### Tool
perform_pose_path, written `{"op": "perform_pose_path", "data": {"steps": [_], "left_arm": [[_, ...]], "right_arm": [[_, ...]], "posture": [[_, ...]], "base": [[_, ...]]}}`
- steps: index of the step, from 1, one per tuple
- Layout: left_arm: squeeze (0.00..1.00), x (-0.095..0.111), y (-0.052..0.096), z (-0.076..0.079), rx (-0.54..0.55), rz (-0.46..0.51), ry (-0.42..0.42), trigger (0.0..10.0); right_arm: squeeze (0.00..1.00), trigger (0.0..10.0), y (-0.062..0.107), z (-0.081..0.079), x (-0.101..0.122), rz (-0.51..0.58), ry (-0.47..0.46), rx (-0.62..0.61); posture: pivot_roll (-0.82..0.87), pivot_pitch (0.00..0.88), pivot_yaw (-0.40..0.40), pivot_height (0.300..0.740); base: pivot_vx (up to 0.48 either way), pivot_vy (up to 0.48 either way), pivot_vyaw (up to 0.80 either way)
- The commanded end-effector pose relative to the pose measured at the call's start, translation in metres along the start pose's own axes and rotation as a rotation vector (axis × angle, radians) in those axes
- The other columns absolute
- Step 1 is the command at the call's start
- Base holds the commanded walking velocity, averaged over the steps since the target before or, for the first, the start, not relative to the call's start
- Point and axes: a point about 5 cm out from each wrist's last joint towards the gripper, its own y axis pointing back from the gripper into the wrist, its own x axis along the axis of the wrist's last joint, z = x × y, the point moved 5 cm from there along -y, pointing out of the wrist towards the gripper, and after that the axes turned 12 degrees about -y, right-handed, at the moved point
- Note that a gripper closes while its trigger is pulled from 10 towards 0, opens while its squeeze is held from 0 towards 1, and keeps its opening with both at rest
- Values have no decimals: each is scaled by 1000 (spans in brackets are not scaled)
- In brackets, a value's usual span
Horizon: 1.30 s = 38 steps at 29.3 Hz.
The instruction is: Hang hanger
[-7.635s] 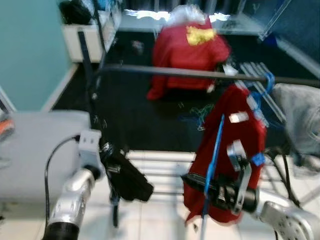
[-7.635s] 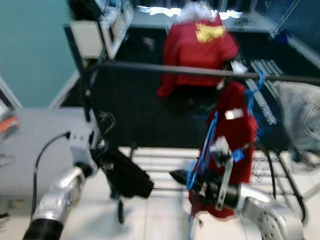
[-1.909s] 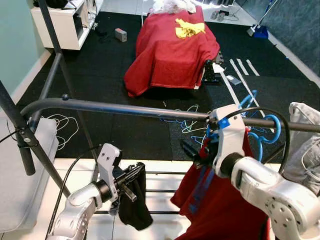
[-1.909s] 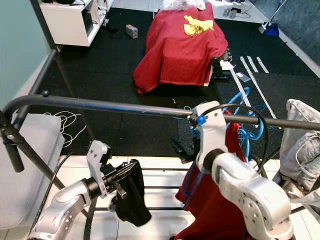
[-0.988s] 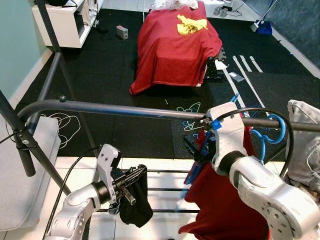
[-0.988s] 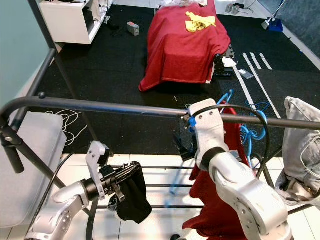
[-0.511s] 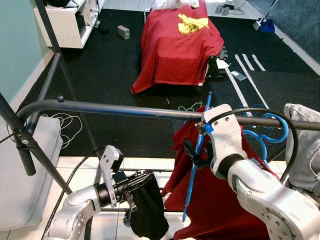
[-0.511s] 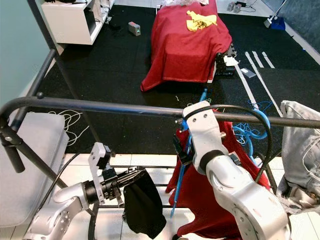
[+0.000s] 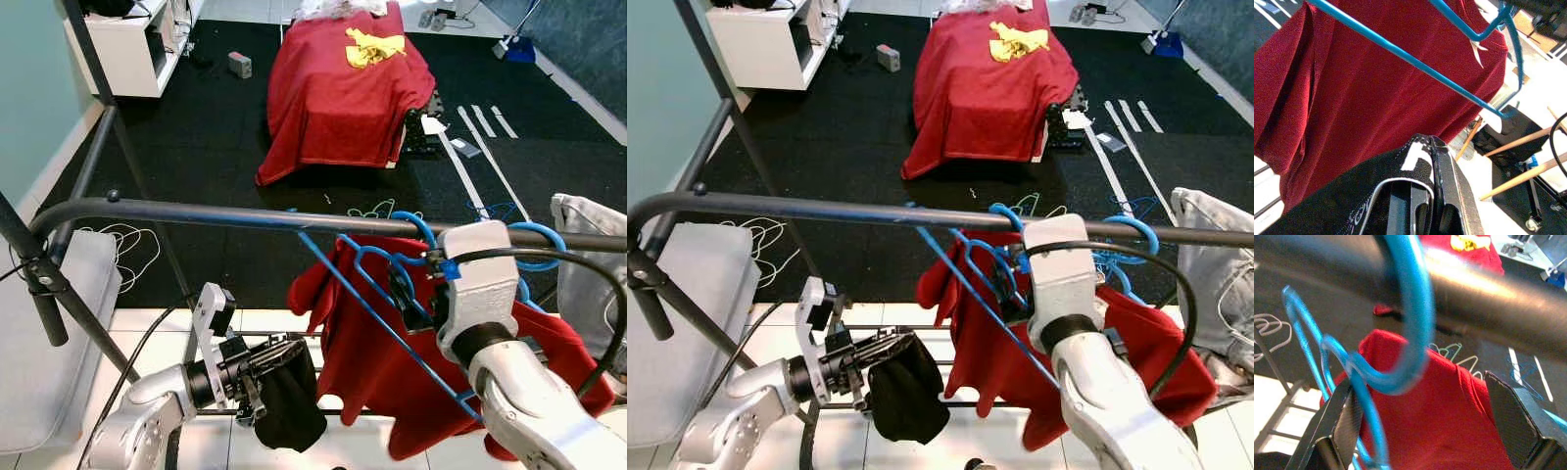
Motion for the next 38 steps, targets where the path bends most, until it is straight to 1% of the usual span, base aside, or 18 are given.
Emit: {"op": "perform_pose_path", "data": {"steps": [1,2,3,6,7,10,11,13,14,15,16,18,19,24,33,36,38], "left_arm": [[0,-2,0,6,-32,-6,10,10000],[0,-2,0,6,-32,-6,10,10000],[0,-2,-1,5,-32,-9,5,10000],[0,-2,-2,5,-32,-12,1,10000],[0,-2,-2,5,-31,-16,-2,10000],[0,-4,-2,5,-30,-28,-11,10000],[0,-5,-2,6,-30,-35,-13,10000],[0,-5,-2,6,-30,-35,-13,10000],[0,-6,-2,6,-28,-39,-14,10000],[0,-6,-2,6,-28,-39,-14,10000],[0,-6,-2,6,-26,-41,-14,10000],[0,-6,-2,7,-24,-40,-14,10000],[0,-6,-1,7,-23,-40,-14,10000],[0,-5,-1,6,-19,-41,-18,10000],[0,-5,0,4,-8,-56,-42,10000],[0,-5,0,2,3,-60,-50,10000],[0,-6,2,-5,44,-74,-62,10000]], "right_arm": [[0,10000,3,-5,4,25,-42,27],[0,10000,3,-5,4,25,-42,27],[0,10000,2,-8,2,15,-69,43],[0,10000,2,-9,0,3,-90,52],[0,10000,2,-11,-4,-10,-112,63],[0,10000,2,-11,-9,-28,-121,71],[0,10000,2,-13,-13,-43,-139,85],[0,10000,2,-13,-13,-43,-139,85],[0,980,2,-14,-16,-55,-148,99],[0,980,2,-14,-16,-55,-148,99],[0,235,2,-14,-18,-61,-150,105],[0,275,2,-13,-18,-63,-148,107],[0,0,1,-12,-18,-63,-144,105],[0,0,-1,-8,-18,-59,-145,103],[0,0,-2,-10,-15,-46,-155,127],[0,0,-3,-10,-13,-42,-154,130],[0,0,-5,-14,-9,-26,-158,160]], "posture": [[-72,167,-34,740],[-72,167,-34,740],[-71,165,-35,740],[-71,164,-36,740],[-70,164,-37,740],[-69,162,-38,740],[-69,162,-38,740],[-69,162,-38,740],[-66,162,-40,740],[-66,162,-40,740],[-66,162,-40,740],[-65,164,-40,740],[-64,165,-39,740],[-63,166,-38,740],[-60,168,-39,740],[-59,168,-41,740],[-55,170,-45,740]], "base": [[0,0,0],[0,0,0],[0,0,0],[0,0,0],[0,0,0],[0,0,0],[0,0,0],[0,0,0],[0,0,0],[0,0,0],[0,0,0],[0,0,0],[0,0,0],[0,0,0],[0,0,0],[0,0,0],[0,0,0]]}}
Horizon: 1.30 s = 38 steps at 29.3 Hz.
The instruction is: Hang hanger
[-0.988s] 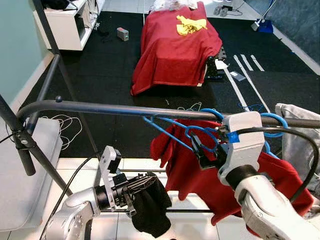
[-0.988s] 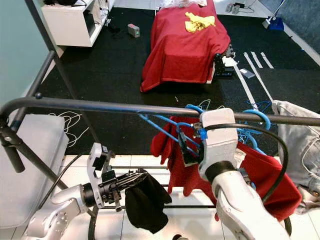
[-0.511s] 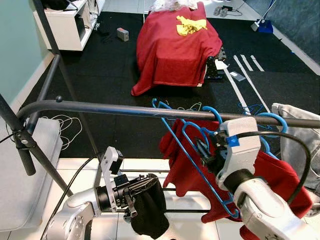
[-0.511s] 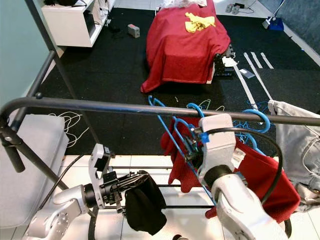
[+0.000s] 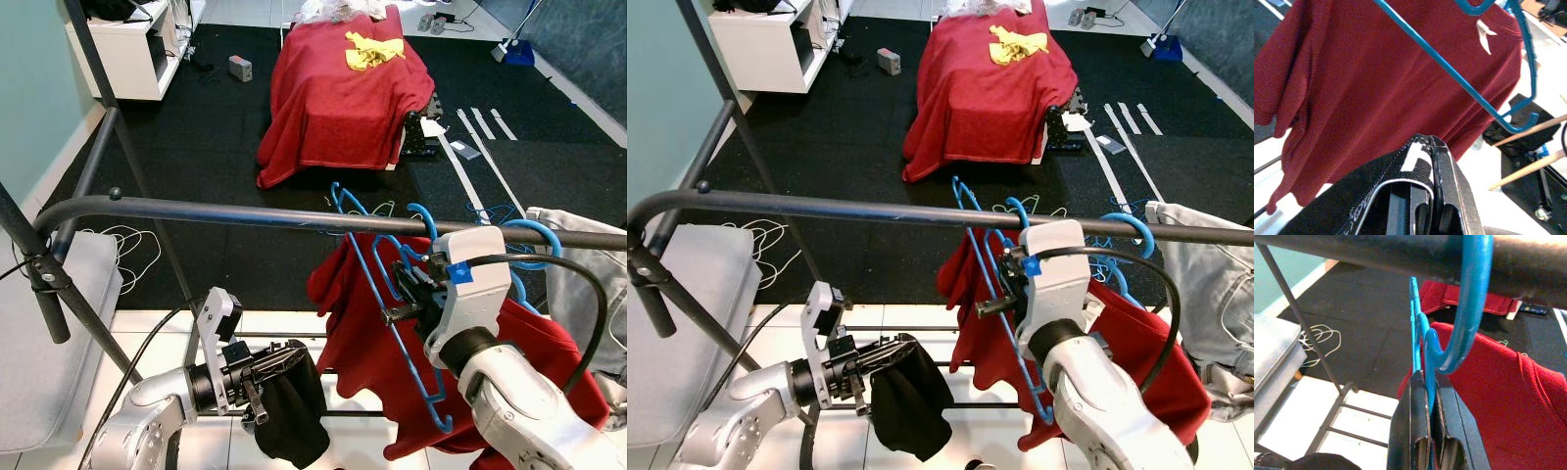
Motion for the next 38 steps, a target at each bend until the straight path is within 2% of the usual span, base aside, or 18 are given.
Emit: {"op": "perform_pose_path", "data": {"steps": [1,2,4,8,11,14,16,19,20,22,23,24,25,26,27,33,35,38], "left_arm": [[0,-1,3,-3,21,-24,-25,10000],[0,-1,3,-3,21,-24,-25,10000],[0,-2,6,-12,84,-49,-46,10000],[0,-3,9,-15,93,-63,-62,10000],[0,-2,11,-16,95,-67,-67,10000],[0,-2,12,-17,94,-69,-70,10000],[0,-1,14,-16,89,-74,-79,10000],[0,-1,14,-16,84,-77,-84,10000],[0,0,14,-15,79,-78,-88,10000],[0,0,14,-15,79,-78,-88,10000],[0,1,14,-15,76,-78,-93,10000],[0,1,14,-15,76,-78,-93,10000],[0,2,14,-15,74,-77,-96,10000],[0,2,14,-15,74,-77,-96,10000],[0,2,13,-15,72,-76,-99,10000],[0,8,11,-17,71,-65,-124,10000],[0,19,9,-21,79,-39,-154,10000],[0,24,8,-23,81,-25,-168,10000]], "right_arm": [[0,0,-1,-1,5,20,-9,20],[0,0,-1,-1,5,20,-9,20],[0,0,-3,-13,11,39,-36,102],[0,0,-1,-24,13,38,-56,183],[0,0,0,-27,11,20,-53,216],[0,0,1,-25,7,-9,-25,233],[0,0,3,-14,-1,-74,31,257],[0,0,5,-7,-3,-100,57,264],[0,1843,5,1,-2,-113,75,261],[0,1843,5,1,-2,-113,75,261],[0,2353,5,9,-2,-122,85,256],[0,2353,5,9,-2,-122,85,256],[0,4078,6,13,-3,-131,92,256],[0,4078,6,13,-3,-131,92,256],[0,10000,7,16,-4,-143,98,266],[0,10000,13,18,-12,-182,88,341],[0,10000,17,20,-12,-191,71,392],[0,10000,19,22,-11,-191,60,413]], "posture": [[-55,170,-45,740],[-55,170,-45,740],[-55,170,-45,740],[-51,172,-46,740],[-49,173,-48,740],[-47,173,-48,740],[-43,174,-48,740],[-43,174,-48,740],[-43,174,-48,740],[-43,174,-48,740],[-37,166,-52,740],[-37,166,-52,740],[-37,166,-52,740],[-37,166,-52,740],[-34,160,-53,740],[-26,150,-58,740],[-24,147,-59,740],[-24,147,-59,740]], "base": [[0,0,0],[0,0,0],[-281,0,0],[-340,0,0],[-345,0,0],[-352,0,0],[-352,0,0],[-347,0,0],[-345,0,0],[-345,0,0],[-349,0,0],[-349,0,0],[-345,0,0],[-345,0,0],[-345,0,0],[-337,0,0],[-296,0,0],[-272,0,0]]}}
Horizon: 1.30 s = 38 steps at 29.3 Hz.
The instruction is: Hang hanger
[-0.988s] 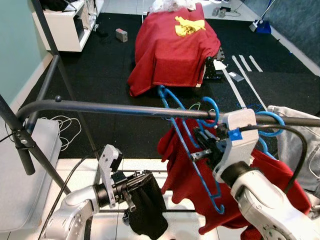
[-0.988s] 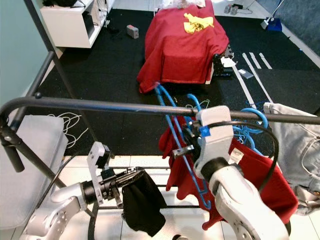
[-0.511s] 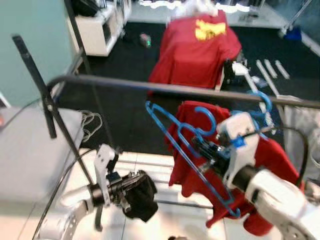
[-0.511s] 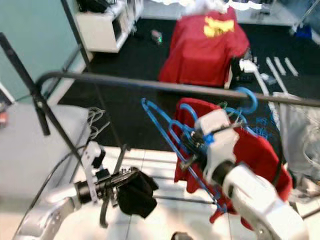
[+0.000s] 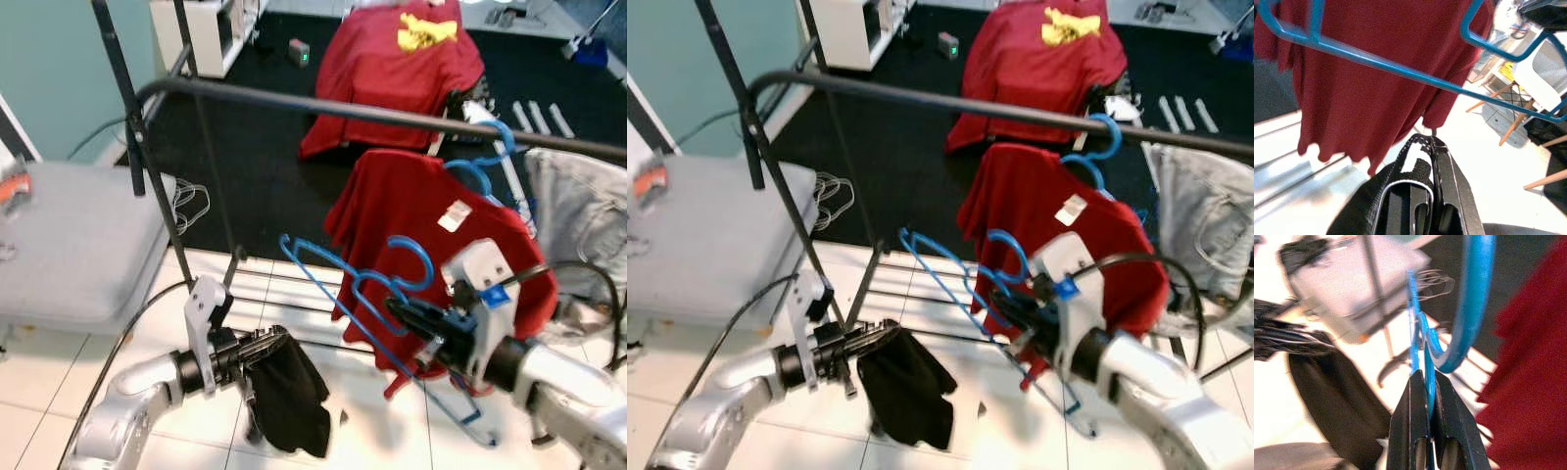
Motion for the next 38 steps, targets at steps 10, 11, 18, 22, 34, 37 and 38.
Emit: {"op": "perform_pose_path", "data": {"steps": [10,11,18,22,34,37,38], "left_arm": [[0,66,-5,-18,-36,104,-260,10000],[0,75,-3,-21,-50,103,-315,10000],[0,130,11,-58,-6,109,-565,10000],[0,143,12,-60,-20,130,-596,10000],[0,181,19,-48,-134,281,-647,10000],[0,193,27,-42,-200,329,-639,10000],[0,197,30,-41,-220,344,-642,10000]], "right_arm": [[0,10000,25,-27,12,51,-114,346],[0,10000,30,-27,12,49,-117,376],[0,10000,56,-24,13,20,-130,465],[0,10000,62,-20,15,19,-127,458],[0,10000,76,-20,16,34,-151,466],[0,10000,77,-20,15,31,-156,468],[0,10000,77,-20,14,30,-157,468]], "posture": [[-8,140,-66,740],[-3,138,-64,740],[-7,137,-51,740],[-9,136,-46,740],[-18,142,-36,740],[-20,141,-35,740],[-20,141,-35,740]], "base": [[-25,0,-159],[0,0,0],[0,0,0],[0,0,0],[0,0,0],[0,0,0],[0,0,0]]}}
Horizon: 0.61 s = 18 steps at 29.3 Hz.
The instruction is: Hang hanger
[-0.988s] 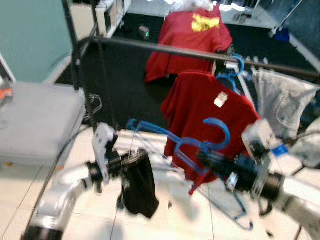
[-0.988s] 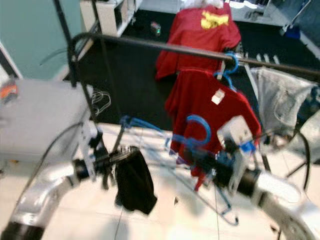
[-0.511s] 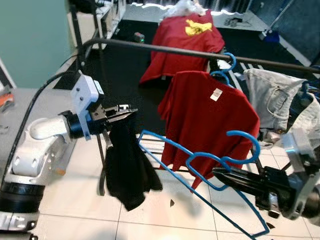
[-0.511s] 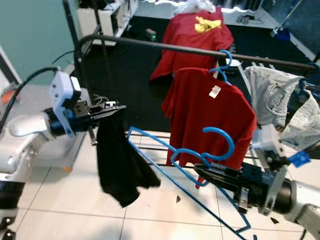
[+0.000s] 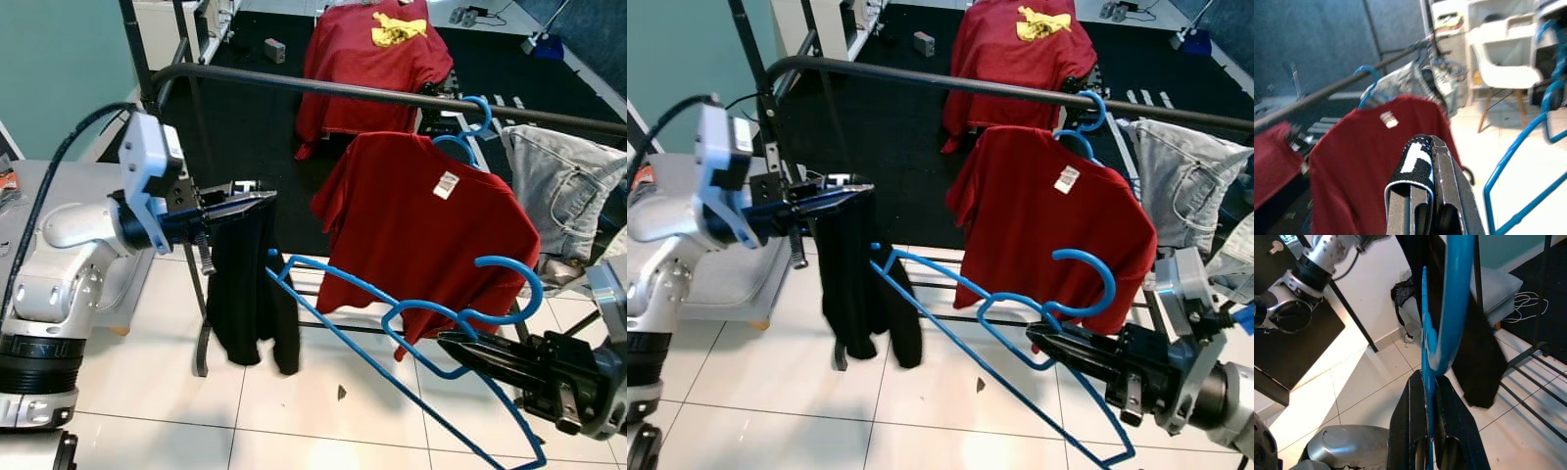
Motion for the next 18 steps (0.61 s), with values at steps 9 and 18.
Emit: {"op": "perform_pose_path", "data": {"steps": [9,18], "left_arm": [[0,56,9,-4,-148,216,44,10000],[0,30,-4,-3,-179,114,-4,10000]], "right_arm": [[0,10000,0,-4,-1,-9,8,7],[0,10000,6,-9,11,42,18,18]], "posture": [[-22,141,-34,740],[-28,141,-27,740]], "base": [[0,0,0],[0,0,0]]}}
